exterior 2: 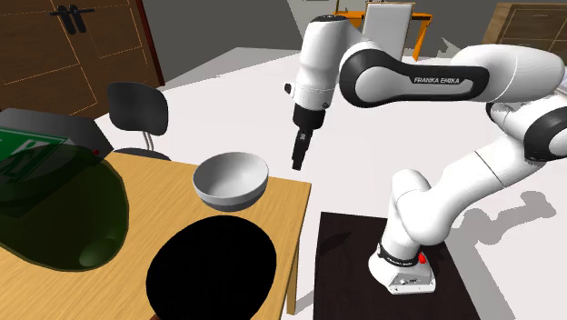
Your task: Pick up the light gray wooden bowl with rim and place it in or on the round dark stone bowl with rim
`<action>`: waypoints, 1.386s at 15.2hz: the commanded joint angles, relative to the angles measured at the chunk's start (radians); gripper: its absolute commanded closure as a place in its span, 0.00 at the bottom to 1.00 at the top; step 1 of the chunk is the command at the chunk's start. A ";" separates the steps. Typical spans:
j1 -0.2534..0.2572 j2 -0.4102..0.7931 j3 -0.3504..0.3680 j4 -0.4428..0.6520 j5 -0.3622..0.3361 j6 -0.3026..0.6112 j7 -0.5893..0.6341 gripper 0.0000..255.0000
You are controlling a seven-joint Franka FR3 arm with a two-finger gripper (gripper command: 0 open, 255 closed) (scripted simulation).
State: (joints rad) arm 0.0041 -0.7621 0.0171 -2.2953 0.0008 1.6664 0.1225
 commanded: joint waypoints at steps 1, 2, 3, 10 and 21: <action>0.000 0.000 0.000 0.000 0.000 0.000 0.000 0.00; 0.000 0.049 -0.008 0.037 0.010 0.003 -0.002 0.00; 0.001 0.097 -0.017 0.074 0.021 0.005 -0.003 0.00; 0.007 0.428 -0.078 0.374 0.113 -0.027 -0.025 0.00; 0.011 0.549 -0.092 0.399 0.162 0.041 -0.038 0.00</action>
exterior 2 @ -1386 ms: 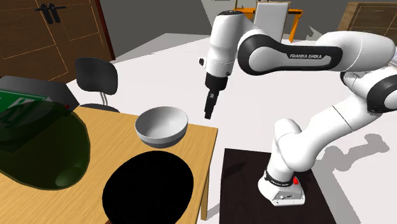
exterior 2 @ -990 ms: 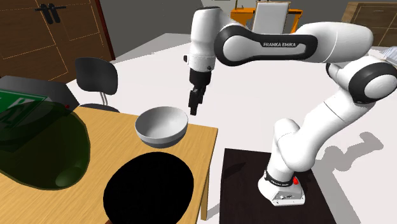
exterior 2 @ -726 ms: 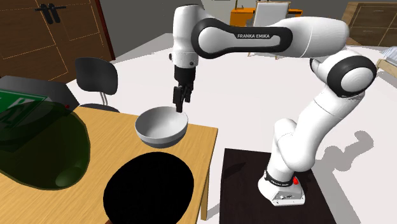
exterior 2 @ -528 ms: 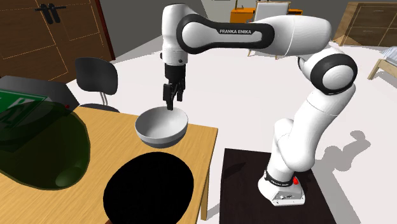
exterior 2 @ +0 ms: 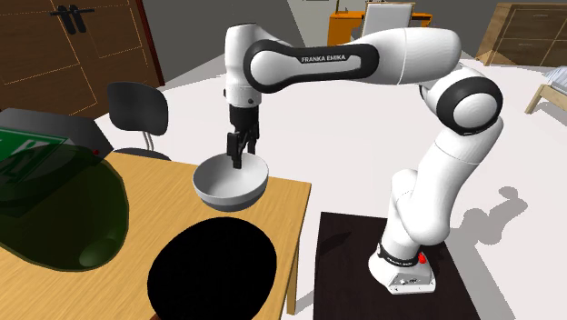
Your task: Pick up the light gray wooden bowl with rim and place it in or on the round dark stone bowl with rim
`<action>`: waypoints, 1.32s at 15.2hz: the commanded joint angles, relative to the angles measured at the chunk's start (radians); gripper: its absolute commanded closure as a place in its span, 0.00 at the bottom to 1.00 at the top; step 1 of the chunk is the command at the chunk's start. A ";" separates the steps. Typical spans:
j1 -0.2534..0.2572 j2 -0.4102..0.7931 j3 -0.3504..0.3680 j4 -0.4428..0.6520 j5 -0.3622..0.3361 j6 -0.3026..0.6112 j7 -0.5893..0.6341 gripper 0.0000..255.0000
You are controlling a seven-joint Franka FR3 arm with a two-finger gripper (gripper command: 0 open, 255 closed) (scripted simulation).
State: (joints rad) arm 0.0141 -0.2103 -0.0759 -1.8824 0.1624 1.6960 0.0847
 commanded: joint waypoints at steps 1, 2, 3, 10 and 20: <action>0.001 -0.003 0.001 -0.014 0.000 0.012 0.000 0.00; 0.001 -0.003 0.001 -0.014 0.000 0.012 0.000 0.00; 0.001 -0.003 0.001 -0.014 0.000 0.012 0.000 0.00; 0.001 -0.003 0.001 -0.014 0.000 0.012 0.000 1.00; 0.001 0.003 0.000 0.033 0.000 -0.028 0.006 1.00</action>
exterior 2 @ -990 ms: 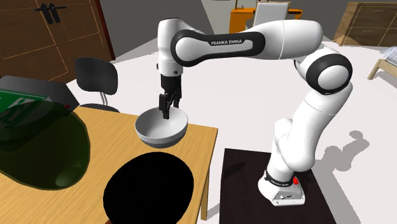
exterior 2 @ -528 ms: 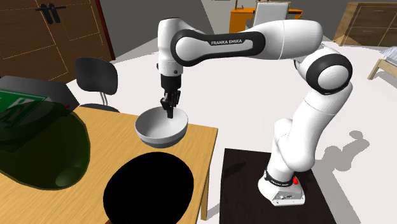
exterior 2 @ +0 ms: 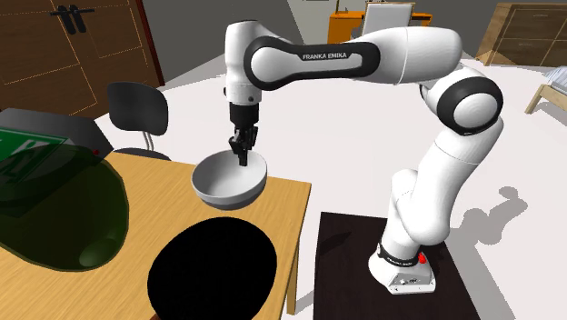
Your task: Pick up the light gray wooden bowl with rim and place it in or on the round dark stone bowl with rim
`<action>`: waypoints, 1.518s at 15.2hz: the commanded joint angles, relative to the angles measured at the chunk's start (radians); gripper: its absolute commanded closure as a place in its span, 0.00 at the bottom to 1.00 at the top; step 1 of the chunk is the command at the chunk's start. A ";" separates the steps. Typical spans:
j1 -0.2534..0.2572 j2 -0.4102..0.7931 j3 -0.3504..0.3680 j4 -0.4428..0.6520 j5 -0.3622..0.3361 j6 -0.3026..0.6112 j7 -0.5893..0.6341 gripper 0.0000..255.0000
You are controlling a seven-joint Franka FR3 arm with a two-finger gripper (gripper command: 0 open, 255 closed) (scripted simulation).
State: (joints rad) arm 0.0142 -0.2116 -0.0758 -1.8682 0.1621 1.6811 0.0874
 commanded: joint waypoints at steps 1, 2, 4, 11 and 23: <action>0.001 0.007 0.000 0.034 0.000 -0.027 0.005 1.00; 0.001 0.010 0.000 0.051 0.000 -0.041 0.007 1.00; 0.001 0.015 -0.001 0.084 0.000 -0.068 0.011 1.00; 0.001 0.044 -0.004 0.211 0.002 -0.165 0.023 1.00; -0.001 0.127 -0.011 0.477 0.013 -0.347 0.046 1.00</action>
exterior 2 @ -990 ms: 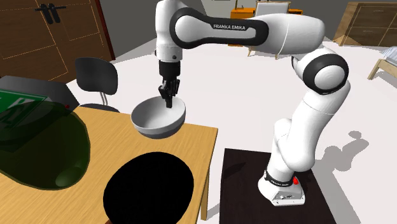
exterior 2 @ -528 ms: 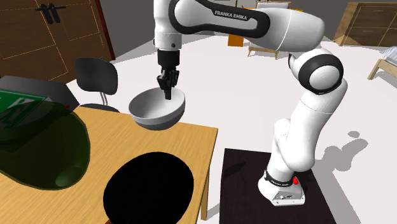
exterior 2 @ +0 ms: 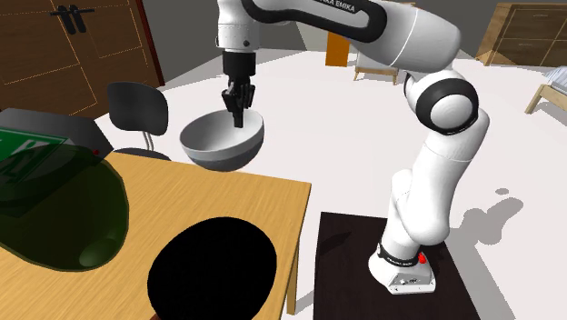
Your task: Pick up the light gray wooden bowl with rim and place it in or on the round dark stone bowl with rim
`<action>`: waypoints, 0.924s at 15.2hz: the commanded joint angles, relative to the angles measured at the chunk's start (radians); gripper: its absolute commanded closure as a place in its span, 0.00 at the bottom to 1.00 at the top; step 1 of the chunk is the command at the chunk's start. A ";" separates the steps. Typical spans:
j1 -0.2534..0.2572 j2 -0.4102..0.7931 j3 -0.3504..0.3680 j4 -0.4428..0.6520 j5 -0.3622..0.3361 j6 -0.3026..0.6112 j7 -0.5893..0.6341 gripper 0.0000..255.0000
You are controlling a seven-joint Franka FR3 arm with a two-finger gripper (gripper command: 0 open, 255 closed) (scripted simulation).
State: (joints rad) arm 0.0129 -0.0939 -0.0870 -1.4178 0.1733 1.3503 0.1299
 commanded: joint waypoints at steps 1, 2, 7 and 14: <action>0.000 0.019 -0.001 0.053 0.003 -0.033 0.005 1.00; -0.001 0.029 -0.002 0.080 0.005 -0.050 0.007 1.00; -0.004 0.081 -0.006 0.212 0.015 -0.130 0.017 1.00; 0.085 0.026 0.092 0.154 0.007 -0.096 0.197 1.00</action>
State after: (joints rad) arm 0.0845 -0.0582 -0.0109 -1.2574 0.1804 1.2523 0.2961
